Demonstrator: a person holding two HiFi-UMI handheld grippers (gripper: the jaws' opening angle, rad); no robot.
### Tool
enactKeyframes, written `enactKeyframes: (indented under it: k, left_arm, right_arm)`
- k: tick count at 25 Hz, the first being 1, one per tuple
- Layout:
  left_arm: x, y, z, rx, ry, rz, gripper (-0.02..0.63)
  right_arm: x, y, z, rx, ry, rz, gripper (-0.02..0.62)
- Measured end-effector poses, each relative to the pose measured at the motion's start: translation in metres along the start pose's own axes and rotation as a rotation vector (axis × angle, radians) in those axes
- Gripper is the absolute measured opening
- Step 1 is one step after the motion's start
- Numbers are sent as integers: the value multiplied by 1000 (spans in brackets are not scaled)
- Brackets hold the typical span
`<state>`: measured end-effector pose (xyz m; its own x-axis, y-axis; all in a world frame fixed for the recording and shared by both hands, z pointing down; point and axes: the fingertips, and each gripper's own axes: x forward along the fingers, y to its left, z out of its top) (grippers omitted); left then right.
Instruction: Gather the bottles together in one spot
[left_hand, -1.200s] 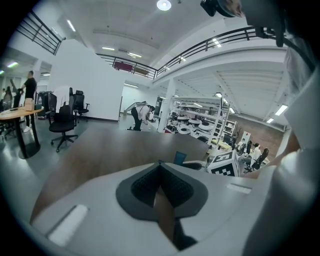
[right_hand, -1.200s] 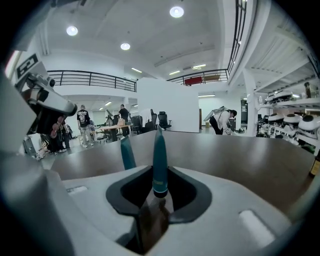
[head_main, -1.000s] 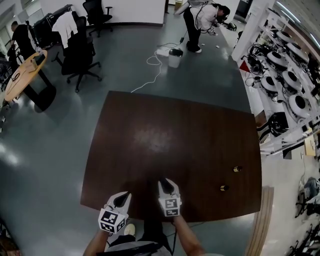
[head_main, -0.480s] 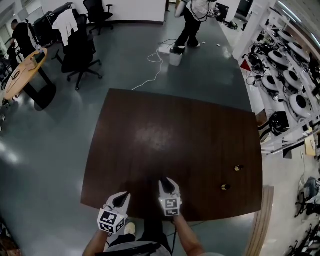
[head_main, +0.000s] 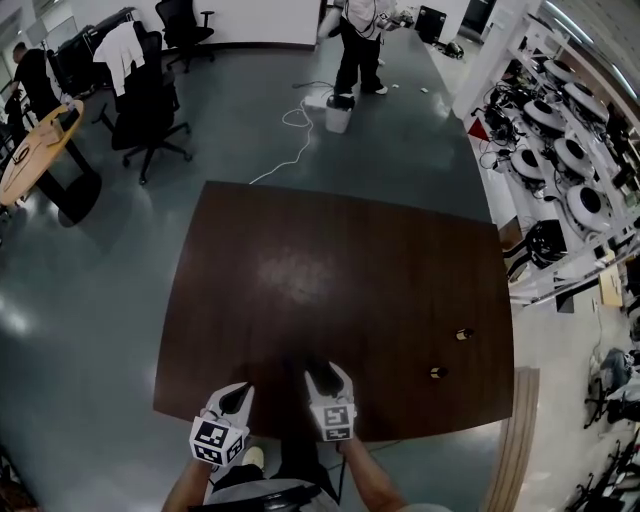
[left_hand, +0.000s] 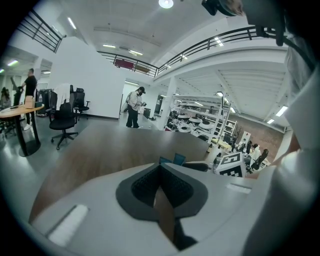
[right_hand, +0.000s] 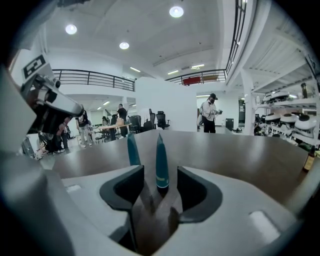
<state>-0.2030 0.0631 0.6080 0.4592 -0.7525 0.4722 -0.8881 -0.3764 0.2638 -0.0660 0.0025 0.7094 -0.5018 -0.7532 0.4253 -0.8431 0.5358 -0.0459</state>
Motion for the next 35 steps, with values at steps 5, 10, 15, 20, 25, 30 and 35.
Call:
enactKeyframes:
  k: [5,10,15,20,25,30,35]
  left_arm:
    - [12,-10,19,4,-25,-18,0]
    - [22,-22,39,17,-68,-50,0]
    - [23,-26,52,47,-99,-87,0]
    - [19,-26,63,106,-119,-142,0]
    - [18,-37,59,208,-117,-201,0]
    - [23,-55,62,228,-110,-287,0]
    - [33,-94,60,252,-109,-385,0]
  right_arm:
    - [-29,-6,32,16,-65,-9,146]
    - [-51,-9,66,9,-133,-22,90]
    - [-64,-8,89,19,-178,-75,49]
    - [-74,-3,96,35,-192,-159,20]
    - [-97,0,102,69,-224,-242,2]
    - [-120,-6,105,89,-244,-341,2]
    - [-160,-35,99,122,-248,-471,2]
